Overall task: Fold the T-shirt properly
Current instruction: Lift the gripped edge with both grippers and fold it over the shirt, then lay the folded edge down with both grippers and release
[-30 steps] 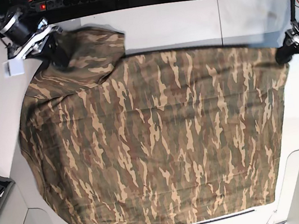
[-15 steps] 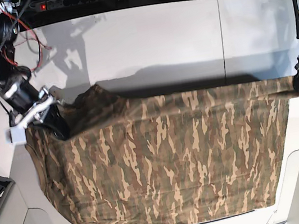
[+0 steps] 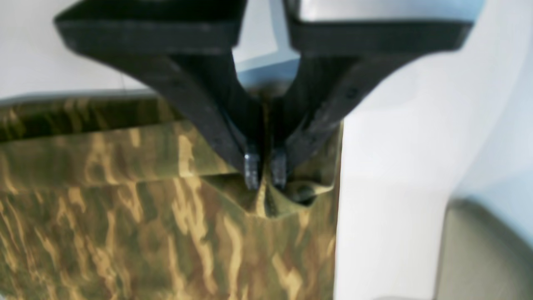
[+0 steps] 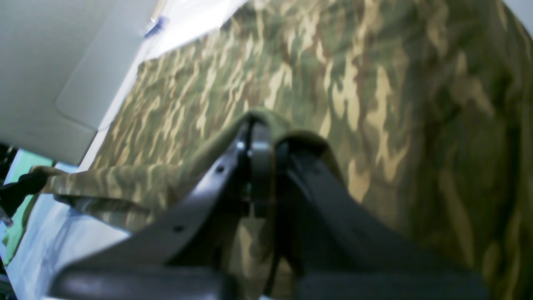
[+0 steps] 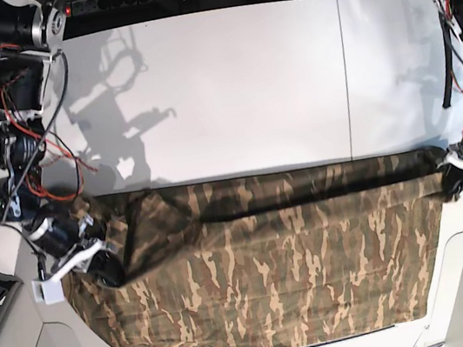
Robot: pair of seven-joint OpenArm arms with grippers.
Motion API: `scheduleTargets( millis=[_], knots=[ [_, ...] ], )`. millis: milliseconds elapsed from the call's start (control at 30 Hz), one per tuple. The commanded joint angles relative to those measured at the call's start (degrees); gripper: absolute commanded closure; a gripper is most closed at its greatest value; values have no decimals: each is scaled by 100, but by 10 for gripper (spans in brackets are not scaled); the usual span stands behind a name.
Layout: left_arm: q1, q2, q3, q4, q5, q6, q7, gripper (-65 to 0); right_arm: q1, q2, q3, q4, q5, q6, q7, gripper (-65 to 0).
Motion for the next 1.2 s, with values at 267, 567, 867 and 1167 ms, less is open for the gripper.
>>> scheduleTargets(
  millis=[267, 567, 867, 1167],
  knots=[
    [-295, -127, 188, -278, -109, 439, -118, -360, 323, 61, 15, -570, -125, 13, 168, -135],
    [-319, -127, -450, -181, -599, 221, 699, -361, 321, 173, 212, -319, -103, 13, -203, -329],
    [-144, -122, -1119, -181, -1139, -70, 1080, -362, 291, 240, 1139, 92, -81, -2, -623, -329],
    [133, 66, -1095, -319, -544, 153, 262, -467, -422, 708, 1504, 85, -63, -358, -352, -330]
  ],
)
